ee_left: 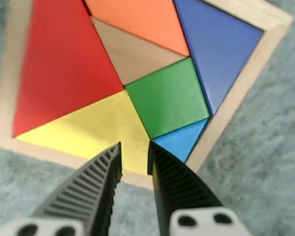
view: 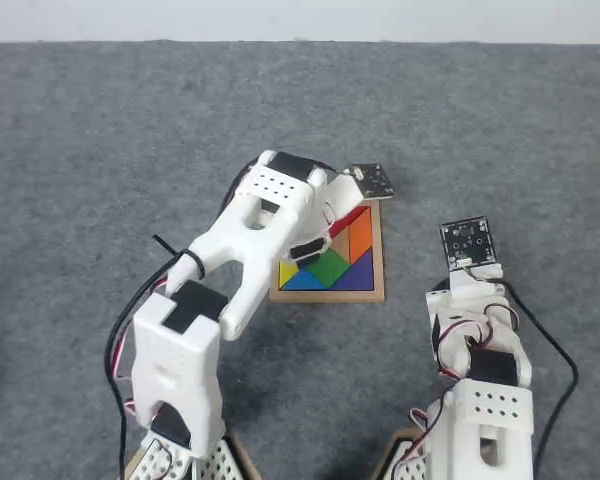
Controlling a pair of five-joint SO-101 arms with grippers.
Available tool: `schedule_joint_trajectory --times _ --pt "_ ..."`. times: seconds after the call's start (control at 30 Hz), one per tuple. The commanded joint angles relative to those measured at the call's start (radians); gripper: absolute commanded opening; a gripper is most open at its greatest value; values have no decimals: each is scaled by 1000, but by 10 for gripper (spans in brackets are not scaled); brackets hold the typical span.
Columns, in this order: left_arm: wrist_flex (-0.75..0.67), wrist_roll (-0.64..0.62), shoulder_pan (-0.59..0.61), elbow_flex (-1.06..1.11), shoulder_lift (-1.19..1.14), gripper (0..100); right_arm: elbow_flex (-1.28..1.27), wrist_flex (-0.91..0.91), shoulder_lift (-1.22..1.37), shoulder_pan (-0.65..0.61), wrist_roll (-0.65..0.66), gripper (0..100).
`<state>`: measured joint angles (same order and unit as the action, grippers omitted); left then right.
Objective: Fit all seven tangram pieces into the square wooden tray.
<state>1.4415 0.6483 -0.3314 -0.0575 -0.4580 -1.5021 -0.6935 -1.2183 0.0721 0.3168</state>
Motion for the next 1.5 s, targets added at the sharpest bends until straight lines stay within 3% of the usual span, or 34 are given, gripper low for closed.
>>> schedule_joint_trajectory --times 0.0,0.17,0.43,0.57,0.83,1.07,1.47 --pt "23 -54 11 -38 140 77 8 -7 -16 -2 11 7" --pt "-60 -215 18 62 347 21 3 -5 -22 -4 8 7" --pt "-594 -370 66 806 933 26 -2 -7 -22 -15 3 7" --pt "-741 -388 164 1047 1151 26 -29 -8 -22 -79 9 7" --pt "-861 -391 321 1330 1341 26 -40 -41 -22 -136 -11 7" --pt "-939 -393 347 1494 1407 26 -87 33 -22 -188 -241 7" --pt "-939 -385 350 1670 1605 15 -138 105 -22 -211 -183 7"
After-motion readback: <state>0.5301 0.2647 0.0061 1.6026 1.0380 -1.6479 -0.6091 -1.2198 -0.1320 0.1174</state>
